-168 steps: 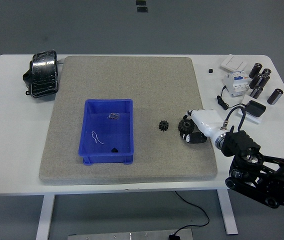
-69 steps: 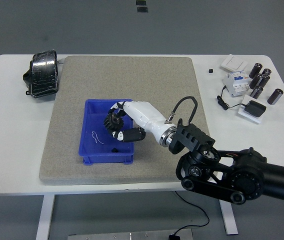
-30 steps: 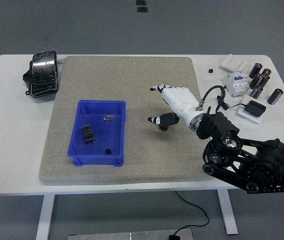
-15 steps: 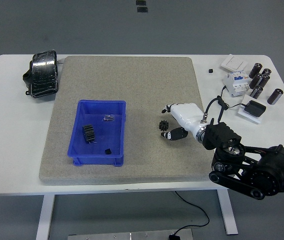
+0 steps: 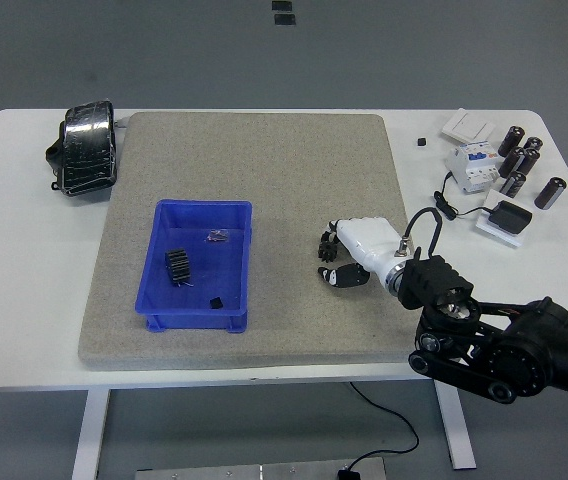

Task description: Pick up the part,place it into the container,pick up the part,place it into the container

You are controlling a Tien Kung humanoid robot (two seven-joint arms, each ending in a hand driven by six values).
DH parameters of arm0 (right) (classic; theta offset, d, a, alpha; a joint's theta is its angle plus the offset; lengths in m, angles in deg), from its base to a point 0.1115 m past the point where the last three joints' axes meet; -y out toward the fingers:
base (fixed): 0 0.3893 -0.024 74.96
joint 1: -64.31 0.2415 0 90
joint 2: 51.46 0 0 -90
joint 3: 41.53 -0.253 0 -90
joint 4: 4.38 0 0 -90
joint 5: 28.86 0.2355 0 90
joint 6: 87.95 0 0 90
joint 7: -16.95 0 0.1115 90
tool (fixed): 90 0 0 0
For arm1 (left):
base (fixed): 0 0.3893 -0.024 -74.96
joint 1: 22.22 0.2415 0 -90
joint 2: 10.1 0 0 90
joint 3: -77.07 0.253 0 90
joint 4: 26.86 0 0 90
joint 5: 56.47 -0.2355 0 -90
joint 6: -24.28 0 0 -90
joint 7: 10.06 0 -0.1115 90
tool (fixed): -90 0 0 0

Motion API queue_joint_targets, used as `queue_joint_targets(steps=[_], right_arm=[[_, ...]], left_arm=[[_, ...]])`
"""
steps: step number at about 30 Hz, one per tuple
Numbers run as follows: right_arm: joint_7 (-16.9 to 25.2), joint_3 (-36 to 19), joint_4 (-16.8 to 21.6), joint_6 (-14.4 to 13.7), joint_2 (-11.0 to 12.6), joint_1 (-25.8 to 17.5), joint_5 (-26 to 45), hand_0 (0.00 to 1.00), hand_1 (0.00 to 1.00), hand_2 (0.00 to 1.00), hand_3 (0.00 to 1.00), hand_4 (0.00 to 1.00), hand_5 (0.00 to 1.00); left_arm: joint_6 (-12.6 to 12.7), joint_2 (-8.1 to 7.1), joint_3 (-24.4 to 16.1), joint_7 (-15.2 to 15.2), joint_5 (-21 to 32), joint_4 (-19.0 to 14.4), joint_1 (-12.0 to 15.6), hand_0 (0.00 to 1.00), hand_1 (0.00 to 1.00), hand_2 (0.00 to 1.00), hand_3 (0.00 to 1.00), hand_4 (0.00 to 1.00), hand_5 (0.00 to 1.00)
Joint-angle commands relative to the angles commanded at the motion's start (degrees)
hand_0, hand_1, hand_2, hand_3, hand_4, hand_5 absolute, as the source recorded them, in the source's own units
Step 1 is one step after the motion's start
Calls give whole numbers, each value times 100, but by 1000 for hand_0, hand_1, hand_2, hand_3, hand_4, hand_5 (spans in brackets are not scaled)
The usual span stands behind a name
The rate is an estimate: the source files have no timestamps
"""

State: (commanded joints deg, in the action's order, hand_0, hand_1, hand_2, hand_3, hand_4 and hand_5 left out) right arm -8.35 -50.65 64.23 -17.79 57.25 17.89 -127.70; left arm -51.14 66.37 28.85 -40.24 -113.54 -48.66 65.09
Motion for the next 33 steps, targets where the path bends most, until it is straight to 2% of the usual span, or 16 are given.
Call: queue_joint_targets(steps=[1, 5, 6, 24, 25, 30, 31, 33], right_arm=[[3, 12, -6, -6, -6, 1, 11, 300, 487, 602, 681, 622, 330], [28, 43, -46, -54, -21, 5, 57, 300, 487, 602, 681, 622, 330], [41, 47, -56, -76, -22, 4, 70, 292, 473, 538, 676, 574, 337], [164, 230, -96, -393, -67, -4, 149, 270, 468, 496, 674, 531, 315], [160, 226, -95, -408, -66, -8, 141, 300, 478, 469, 651, 475, 81], [148, 178, -72, -451, -50, -35, 94, 300, 478, 469, 651, 475, 81], [147, 157, -59, -464, -44, -39, 76, 309, 461, 447, 612, 485, 30], [143, 86, -16, -494, -25, -45, 22, 309, 461, 447, 612, 485, 30]], left_arm=[[1, -2, -3, -3, -4, -2, 1, 661, 640, 565, 559, 666, 624], [3, -4, -9, -5, -8, -2, 3, 661, 640, 565, 559, 666, 624], [1, -4, -9, -3, -6, -1, 1, 661, 640, 565, 558, 667, 626], [24, -6, 9, 21, 40, -6, -3, 661, 640, 563, 557, 664, 623], [26, -7, 7, 21, 38, -7, -2, 661, 640, 563, 556, 662, 625], [35, -8, 0, 17, 32, -11, 1, 661, 640, 563, 556, 662, 625], [36, -7, 0, 17, 30, -11, 2, 661, 640, 565, 556, 663, 630], [40, -4, 8, 20, 40, -10, 2, 661, 640, 565, 556, 663, 630]])
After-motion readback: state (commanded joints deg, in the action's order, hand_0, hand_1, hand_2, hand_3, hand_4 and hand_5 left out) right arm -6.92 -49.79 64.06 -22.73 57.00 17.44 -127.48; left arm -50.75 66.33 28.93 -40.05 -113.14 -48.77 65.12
